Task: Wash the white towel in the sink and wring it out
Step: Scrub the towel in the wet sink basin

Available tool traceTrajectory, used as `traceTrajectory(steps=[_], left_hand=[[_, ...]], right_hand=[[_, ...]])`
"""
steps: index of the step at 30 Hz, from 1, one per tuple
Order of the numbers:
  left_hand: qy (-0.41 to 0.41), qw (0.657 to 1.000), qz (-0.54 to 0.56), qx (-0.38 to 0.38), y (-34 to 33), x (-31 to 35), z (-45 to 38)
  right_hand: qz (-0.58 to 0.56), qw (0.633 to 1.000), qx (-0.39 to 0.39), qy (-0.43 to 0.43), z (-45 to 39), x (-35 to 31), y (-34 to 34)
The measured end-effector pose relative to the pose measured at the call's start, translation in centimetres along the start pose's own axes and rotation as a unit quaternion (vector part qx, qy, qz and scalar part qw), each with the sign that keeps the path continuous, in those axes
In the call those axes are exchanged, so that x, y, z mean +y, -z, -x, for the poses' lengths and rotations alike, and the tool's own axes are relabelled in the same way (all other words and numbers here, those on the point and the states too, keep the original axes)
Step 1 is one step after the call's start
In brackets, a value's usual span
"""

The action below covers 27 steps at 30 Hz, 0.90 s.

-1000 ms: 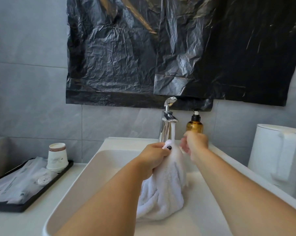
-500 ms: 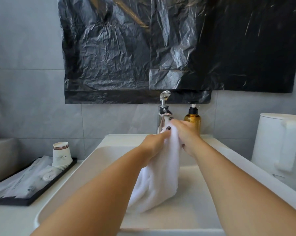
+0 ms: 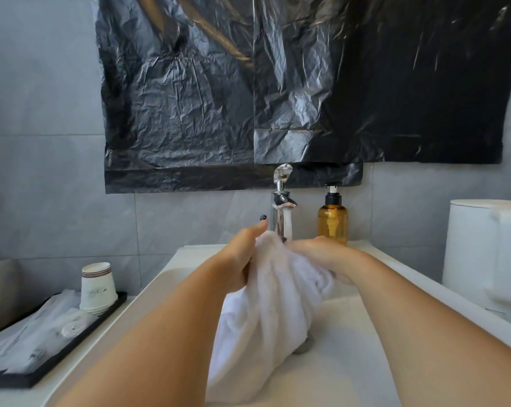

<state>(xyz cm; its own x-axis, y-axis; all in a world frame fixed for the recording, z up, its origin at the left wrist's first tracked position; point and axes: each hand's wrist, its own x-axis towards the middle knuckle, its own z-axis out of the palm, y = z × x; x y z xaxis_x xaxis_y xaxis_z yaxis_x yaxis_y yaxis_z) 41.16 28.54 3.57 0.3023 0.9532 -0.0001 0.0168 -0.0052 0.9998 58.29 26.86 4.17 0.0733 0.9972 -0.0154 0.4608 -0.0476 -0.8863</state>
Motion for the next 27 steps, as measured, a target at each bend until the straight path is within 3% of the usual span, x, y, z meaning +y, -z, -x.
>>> traceTrajectory(steps=[3, 7, 10, 12, 14, 17, 21, 25, 27], left_hand=[[0.0, 0.996, -0.074, -0.043, -0.1, -0.5, -0.4], [-0.006, 0.983, -0.172, -0.063, -0.6, 0.0, 0.1], [-0.016, 0.983, -0.173, -0.053, -0.7, 0.4, 0.3], [-0.051, 0.989, -0.135, -0.021, -1.0, 0.9, 0.6], [-0.069, 0.993, -0.094, 0.034, -1.1, 1.3, 0.6], [-0.057, 0.992, -0.085, 0.071, -0.9, 1.3, 0.5], [-0.034, 0.989, -0.134, 0.06, -0.8, 0.4, 0.0], [-0.002, 0.98, -0.188, 0.068, -0.5, -0.2, 0.1], [0.002, 0.978, -0.187, 0.088, -0.1, -0.1, 0.1]], right_hand=[[-0.041, 0.988, 0.128, 0.078, -0.3, 0.3, 0.2], [-0.142, 0.922, 0.296, 0.203, -0.9, -0.4, 0.4], [-0.194, 0.863, 0.396, 0.247, -0.6, -1.3, 0.8], [-0.191, 0.85, 0.418, 0.256, -0.5, -1.7, 1.1], [-0.158, 0.88, 0.387, 0.226, -0.9, -1.6, 1.1], [-0.202, 0.946, 0.224, 0.118, -1.2, -1.2, 0.3], [-0.275, 0.956, 0.05, 0.087, -1.5, -0.3, 0.6], [-0.039, 0.999, -0.013, 0.033, -0.9, 0.6, 0.1], [0.032, 0.999, 0.017, 0.013, -1.1, 0.6, -0.4]])
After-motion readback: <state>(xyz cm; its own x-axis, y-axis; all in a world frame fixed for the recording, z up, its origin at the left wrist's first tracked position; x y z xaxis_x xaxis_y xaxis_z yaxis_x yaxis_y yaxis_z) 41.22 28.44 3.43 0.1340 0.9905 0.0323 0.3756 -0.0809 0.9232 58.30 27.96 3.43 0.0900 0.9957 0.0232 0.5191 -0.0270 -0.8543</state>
